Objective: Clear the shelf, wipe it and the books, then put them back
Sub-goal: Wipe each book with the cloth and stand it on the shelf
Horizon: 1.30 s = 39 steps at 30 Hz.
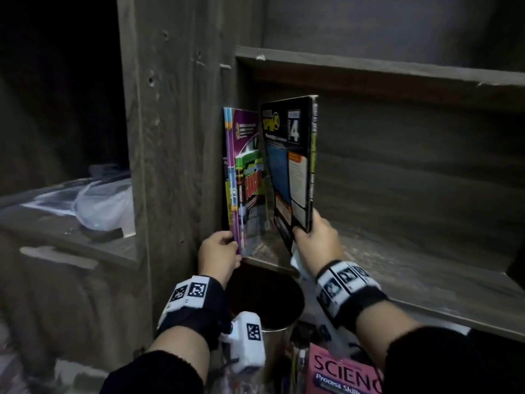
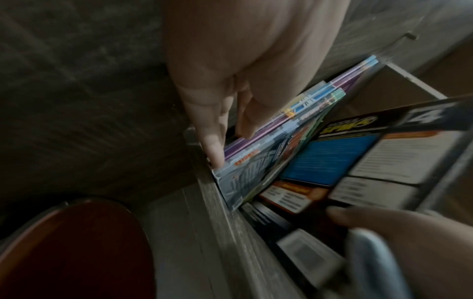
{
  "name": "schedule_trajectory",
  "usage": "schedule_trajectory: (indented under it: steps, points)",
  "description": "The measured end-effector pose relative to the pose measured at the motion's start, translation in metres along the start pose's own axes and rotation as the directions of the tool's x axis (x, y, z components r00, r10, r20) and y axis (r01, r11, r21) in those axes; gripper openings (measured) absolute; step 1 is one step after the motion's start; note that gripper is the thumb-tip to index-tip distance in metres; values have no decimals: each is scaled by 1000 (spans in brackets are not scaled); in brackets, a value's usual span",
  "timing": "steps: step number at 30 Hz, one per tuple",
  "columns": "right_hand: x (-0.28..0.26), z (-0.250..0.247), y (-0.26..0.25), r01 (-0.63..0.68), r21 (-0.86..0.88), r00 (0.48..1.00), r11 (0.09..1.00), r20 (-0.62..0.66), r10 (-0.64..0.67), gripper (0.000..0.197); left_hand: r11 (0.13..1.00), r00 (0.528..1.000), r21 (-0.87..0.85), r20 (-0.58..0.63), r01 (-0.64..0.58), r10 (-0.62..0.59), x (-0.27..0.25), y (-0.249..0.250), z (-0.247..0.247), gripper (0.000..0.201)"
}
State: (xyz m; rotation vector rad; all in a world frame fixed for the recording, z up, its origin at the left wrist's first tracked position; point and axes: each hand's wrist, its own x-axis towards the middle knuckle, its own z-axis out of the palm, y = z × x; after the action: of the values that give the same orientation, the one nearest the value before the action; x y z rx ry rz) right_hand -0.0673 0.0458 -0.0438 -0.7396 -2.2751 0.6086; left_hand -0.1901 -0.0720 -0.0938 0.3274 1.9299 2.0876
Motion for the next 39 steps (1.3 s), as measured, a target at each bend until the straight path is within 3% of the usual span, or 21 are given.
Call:
schedule_trajectory:
  steps: [5,9,11,15,19,24,26,30,33,36,39]
  points:
    - [36,51,-19,-5,-52,998,999,68,9,59,988,994,-126,-48,88,-94,6,-1,0,29]
    - [36,71,-19,79,164,953,983,277,-123,72,990,995,-114,-44,88,-94,12,-9,2,29]
    - [31,72,-12,61,254,934,965,326,-144,77,991,994,-96,-51,88,-93,13,-11,1,43]
    - [28,74,0,-21,337,940,941,327,-96,78,989,991,-114,-77,99,-108,15,-13,2,41]
    - [27,77,-5,-42,370,947,928,311,-81,80,992,993,-102,-87,69,-79,14,-15,2,53]
    - [19,71,-12,-136,423,920,896,390,-44,75,996,997,-65,-48,63,-66,8,-18,-2,34]
    - [9,62,-11,-147,400,906,905,421,-39,69,994,998,86,9,63,-64,9,-27,-7,30]
    - [-26,34,19,-195,409,871,892,491,-35,41,817,980,576,181,-37,-84,0,-44,-10,23]
    - [-70,7,61,-222,304,841,927,541,24,42,589,964,794,249,-150,-90,-16,-53,-2,22]
    - [-122,-15,108,-330,215,824,919,540,170,46,393,927,879,347,-270,-141,-35,-64,14,25]
    - [-180,-23,153,-488,116,772,865,520,366,48,298,897,890,406,-345,-173,-63,-83,34,29]
